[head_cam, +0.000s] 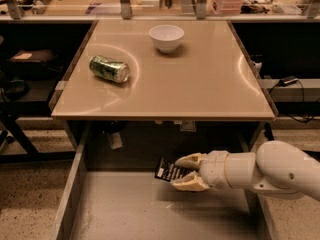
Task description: Pick rxbar chocolate from top drawer and place on counter
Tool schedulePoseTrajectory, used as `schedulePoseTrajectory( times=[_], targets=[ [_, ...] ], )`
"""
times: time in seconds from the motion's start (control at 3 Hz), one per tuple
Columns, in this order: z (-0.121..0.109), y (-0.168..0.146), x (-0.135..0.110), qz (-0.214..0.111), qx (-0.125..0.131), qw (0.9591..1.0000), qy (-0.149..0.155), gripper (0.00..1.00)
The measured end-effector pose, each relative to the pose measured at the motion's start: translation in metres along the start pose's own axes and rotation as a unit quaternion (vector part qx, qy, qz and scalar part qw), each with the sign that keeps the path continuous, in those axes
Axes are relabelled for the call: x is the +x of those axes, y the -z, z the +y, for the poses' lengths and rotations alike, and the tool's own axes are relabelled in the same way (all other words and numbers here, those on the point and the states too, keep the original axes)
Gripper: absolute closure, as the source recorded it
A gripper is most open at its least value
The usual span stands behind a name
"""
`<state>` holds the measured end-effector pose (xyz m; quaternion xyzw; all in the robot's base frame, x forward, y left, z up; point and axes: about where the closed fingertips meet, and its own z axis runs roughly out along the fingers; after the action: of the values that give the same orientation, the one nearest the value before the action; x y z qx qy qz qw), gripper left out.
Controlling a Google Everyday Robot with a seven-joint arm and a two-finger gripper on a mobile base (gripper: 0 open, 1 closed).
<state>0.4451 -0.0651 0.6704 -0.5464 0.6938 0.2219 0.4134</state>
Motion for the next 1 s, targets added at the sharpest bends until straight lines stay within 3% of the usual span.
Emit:
schedulePoseTrajectory(
  times=[0.33, 1.0],
  targets=[
    [-0.006, 0.037, -0.038, -0.020, 0.021, 0.9988, 0.039, 1.00],
    [-0.057, 0.111, -0.111, -0.026, 0.084, 0.9917, 0.094, 1.00]
  ],
)
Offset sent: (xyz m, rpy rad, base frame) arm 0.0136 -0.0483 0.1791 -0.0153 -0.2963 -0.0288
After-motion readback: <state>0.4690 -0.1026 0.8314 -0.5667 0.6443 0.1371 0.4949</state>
